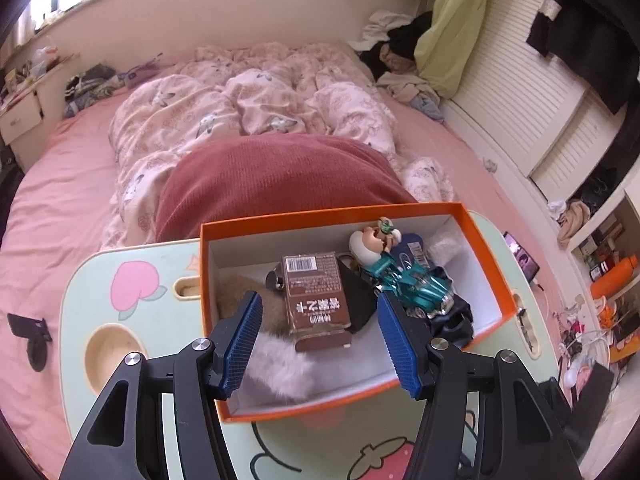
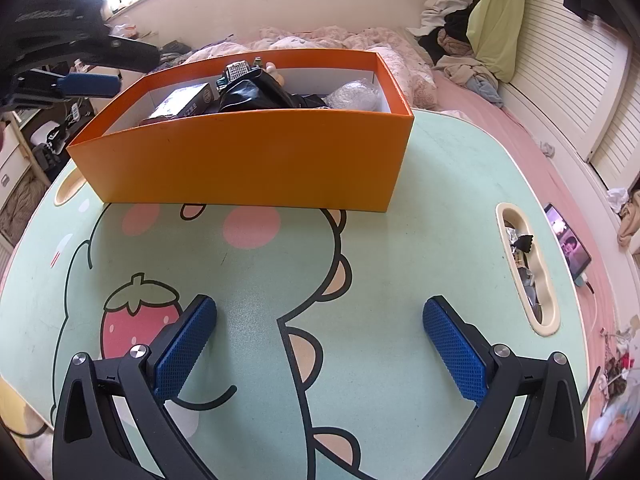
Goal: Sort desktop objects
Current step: 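Lower the brown milk carton onto the table with the left tool and release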
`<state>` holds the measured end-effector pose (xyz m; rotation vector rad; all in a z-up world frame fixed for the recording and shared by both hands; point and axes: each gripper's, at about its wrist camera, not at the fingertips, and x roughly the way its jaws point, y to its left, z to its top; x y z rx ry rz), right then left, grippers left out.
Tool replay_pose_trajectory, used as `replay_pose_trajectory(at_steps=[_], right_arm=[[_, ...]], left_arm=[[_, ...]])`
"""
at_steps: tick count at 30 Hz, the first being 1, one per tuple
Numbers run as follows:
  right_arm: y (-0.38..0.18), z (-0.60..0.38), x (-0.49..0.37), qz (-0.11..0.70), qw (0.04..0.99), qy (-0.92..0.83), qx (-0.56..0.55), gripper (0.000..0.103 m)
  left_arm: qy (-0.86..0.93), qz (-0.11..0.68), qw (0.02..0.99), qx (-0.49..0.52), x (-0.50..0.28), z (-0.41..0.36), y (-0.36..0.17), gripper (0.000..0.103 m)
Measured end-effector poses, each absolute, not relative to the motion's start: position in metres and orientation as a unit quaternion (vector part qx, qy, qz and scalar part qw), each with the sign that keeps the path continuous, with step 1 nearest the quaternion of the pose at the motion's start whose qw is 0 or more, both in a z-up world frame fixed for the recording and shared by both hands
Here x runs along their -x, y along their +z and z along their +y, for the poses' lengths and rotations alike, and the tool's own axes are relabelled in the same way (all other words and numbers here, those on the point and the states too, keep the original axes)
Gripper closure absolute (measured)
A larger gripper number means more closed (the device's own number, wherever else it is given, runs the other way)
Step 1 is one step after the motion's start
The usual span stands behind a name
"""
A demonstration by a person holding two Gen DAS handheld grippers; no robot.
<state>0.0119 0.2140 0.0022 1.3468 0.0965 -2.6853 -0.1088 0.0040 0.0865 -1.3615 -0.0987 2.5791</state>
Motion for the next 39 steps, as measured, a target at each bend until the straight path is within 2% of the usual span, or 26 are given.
replay_pose_trajectory(at_steps=[5,8,9,10,13,17,21,24,28,29,32,35,36,37,38,39], right_arm=[[0.005,0.218,-0.012,0.032,0.068,-0.892,-0.447,0.000],[0.007,0.218,-0.012,0.034,0.068,-0.892,-0.446,0.000],[0.007,0.218,-0.011,0.034,0.068,-0.892,-0.447,0.000],[0.008,0.217,-0.011,0.032,0.068,-0.891,-0.447,0.000],[0.008,0.210,-0.006,0.032,0.068,-0.891,-0.448,0.000],[0.010,0.209,-0.006,0.032,0.067,-0.891,-0.448,0.001],[0.011,0.208,-0.006,0.032,0.068,-0.891,-0.448,0.000],[0.011,0.208,-0.006,0.031,0.068,-0.891,-0.448,0.000],[0.012,0.207,-0.005,0.032,0.068,-0.890,-0.449,0.000],[0.012,0.207,-0.005,0.032,0.068,-0.890,-0.449,0.000],[0.013,0.205,-0.004,0.034,0.072,-0.889,-0.450,0.001],[0.013,0.202,-0.005,0.036,0.084,-0.890,-0.448,0.003],[0.014,0.202,-0.006,0.034,0.084,-0.891,-0.444,0.009],[0.019,0.204,-0.009,0.023,0.089,-0.896,-0.435,0.027],[0.025,0.207,-0.012,0.004,0.102,-0.900,-0.423,0.036],[0.032,0.211,-0.013,-0.010,0.111,-0.906,-0.408,0.038]], left_arm=[[0.856,-0.015,0.086,0.510,0.138,0.016,0.055,0.048],[0.872,0.033,0.052,0.486,0.135,0.027,0.047,0.052],[0.878,0.042,0.052,0.473,0.132,0.029,0.048,0.060],[0.884,0.047,0.060,0.461,0.129,0.031,0.050,0.064],[0.885,0.005,0.117,0.451,0.122,0.024,0.060,0.064],[0.922,0.010,0.108,0.371,0.086,0.018,0.095,0.064],[0.938,-0.025,0.130,0.321,0.028,0.006,0.118,0.063],[0.932,-0.050,0.145,0.328,-0.006,-0.004,0.100,0.063],[0.917,-0.066,0.128,0.371,-0.011,-0.005,0.056,0.063],[0.911,-0.078,0.129,0.384,-0.009,-0.004,0.047,0.062],[0.892,-0.112,0.120,0.421,-0.002,-0.007,0.026,0.042],[0.893,-0.126,0.107,0.419,-0.014,-0.013,0.020,0.038],[0.894,-0.133,0.111,0.413,-0.020,-0.016,0.021,0.034],[0.896,-0.137,0.119,0.406,-0.024,-0.020,0.023,0.031],[0.897,-0.134,0.126,0.401,-0.030,-0.021,0.024,0.025],[0.899,-0.123,0.130,0.399,-0.036,-0.020,0.024,0.022]])
